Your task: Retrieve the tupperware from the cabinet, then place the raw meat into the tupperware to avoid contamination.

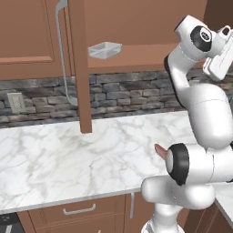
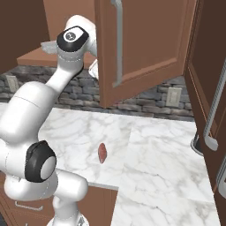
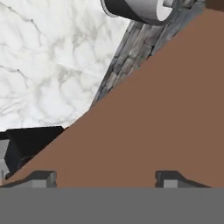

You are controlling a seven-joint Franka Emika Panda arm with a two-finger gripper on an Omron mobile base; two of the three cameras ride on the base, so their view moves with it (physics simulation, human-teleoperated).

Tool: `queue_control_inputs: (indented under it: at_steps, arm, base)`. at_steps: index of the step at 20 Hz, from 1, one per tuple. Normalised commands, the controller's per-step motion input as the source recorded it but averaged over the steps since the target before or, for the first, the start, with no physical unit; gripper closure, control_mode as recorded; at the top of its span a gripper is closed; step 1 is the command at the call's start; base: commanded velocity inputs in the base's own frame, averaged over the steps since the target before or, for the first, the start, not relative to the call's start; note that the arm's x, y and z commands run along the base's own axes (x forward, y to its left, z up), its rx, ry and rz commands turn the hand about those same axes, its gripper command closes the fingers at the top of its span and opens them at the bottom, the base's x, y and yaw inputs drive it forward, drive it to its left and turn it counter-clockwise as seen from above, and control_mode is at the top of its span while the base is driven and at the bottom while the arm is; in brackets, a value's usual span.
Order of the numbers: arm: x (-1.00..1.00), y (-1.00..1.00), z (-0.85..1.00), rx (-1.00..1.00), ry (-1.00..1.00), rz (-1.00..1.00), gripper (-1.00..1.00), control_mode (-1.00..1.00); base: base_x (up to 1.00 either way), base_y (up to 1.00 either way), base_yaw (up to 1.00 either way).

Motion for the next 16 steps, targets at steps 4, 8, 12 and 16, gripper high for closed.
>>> queue_control_inputs:
  at_steps: [4,8,12,16]
  arm:
    - [-0.51,-0.96,-0.02,0.04,-0.04,-0.02,-1.0,-1.0]
    - [-0.34,-0.88,-0.06,0.04,-0.02,0.0,-1.0,-1.0]
    - [-0.17,-0.75,-0.09,0.02,0.0,0.0,-1.0,-1.0]
    - [-0.02,-0.55,-0.1,0.0,0.0,0.0,-1.0,-1.0]
  base:
    - [0.0,0.0,0.0]
    - [0.0,0.0,0.0]
    - [0.0,0.0,0.0]
    - [0.0,0.0,0.0]
